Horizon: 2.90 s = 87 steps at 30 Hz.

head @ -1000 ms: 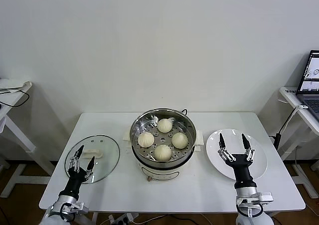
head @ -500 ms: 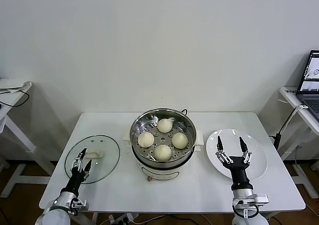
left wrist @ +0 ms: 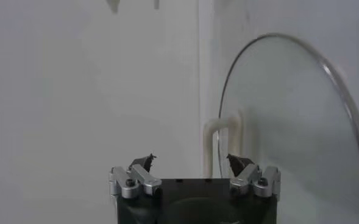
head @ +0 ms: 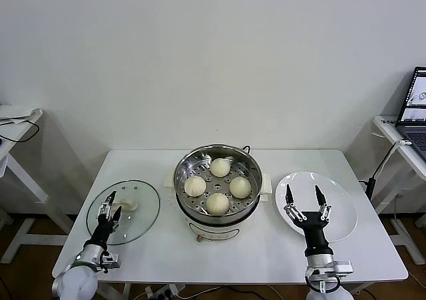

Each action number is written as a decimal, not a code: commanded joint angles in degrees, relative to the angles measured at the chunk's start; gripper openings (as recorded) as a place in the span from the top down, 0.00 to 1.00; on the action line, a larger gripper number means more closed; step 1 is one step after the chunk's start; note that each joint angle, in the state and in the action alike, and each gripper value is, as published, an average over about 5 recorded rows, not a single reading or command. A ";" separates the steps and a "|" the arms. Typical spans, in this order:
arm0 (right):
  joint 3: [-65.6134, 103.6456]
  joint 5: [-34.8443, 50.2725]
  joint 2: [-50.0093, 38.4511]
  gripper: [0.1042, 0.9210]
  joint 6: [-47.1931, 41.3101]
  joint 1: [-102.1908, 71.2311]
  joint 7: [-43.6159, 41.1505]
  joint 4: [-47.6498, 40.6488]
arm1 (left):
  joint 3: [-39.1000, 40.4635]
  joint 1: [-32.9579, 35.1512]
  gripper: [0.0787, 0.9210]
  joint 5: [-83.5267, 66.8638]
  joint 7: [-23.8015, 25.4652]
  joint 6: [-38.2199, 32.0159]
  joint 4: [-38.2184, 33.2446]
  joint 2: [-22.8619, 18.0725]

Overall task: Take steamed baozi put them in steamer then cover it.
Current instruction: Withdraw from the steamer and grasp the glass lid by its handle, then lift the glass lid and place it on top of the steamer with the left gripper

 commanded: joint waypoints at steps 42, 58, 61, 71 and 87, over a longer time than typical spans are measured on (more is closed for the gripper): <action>-2.02 -2.45 0.17 0.12 1.62 0.90 -0.37 -3.28 | -0.09 -2.37 0.87 0.94 -1.58 1.39 -4.99 -0.85; -1.81 -1.45 -0.77 0.12 1.44 1.20 -0.43 -2.23 | 1.92 12.71 0.87 -14.59 15.38 22.71 -42.28 8.81; -1.67 -1.33 -0.77 0.12 1.46 1.32 -0.47 -2.17 | 5.84 12.43 0.87 -14.54 18.40 28.19 -45.63 10.42; 0.53 -1.39 -0.05 0.12 1.57 0.71 -0.59 -2.10 | 24.50 5.11 0.87 -5.76 23.47 39.57 -46.31 12.78; 3.64 -2.73 1.87 0.12 1.77 -0.41 -0.68 -2.54 | 45.54 -12.21 0.87 0.48 28.70 50.14 -38.33 9.77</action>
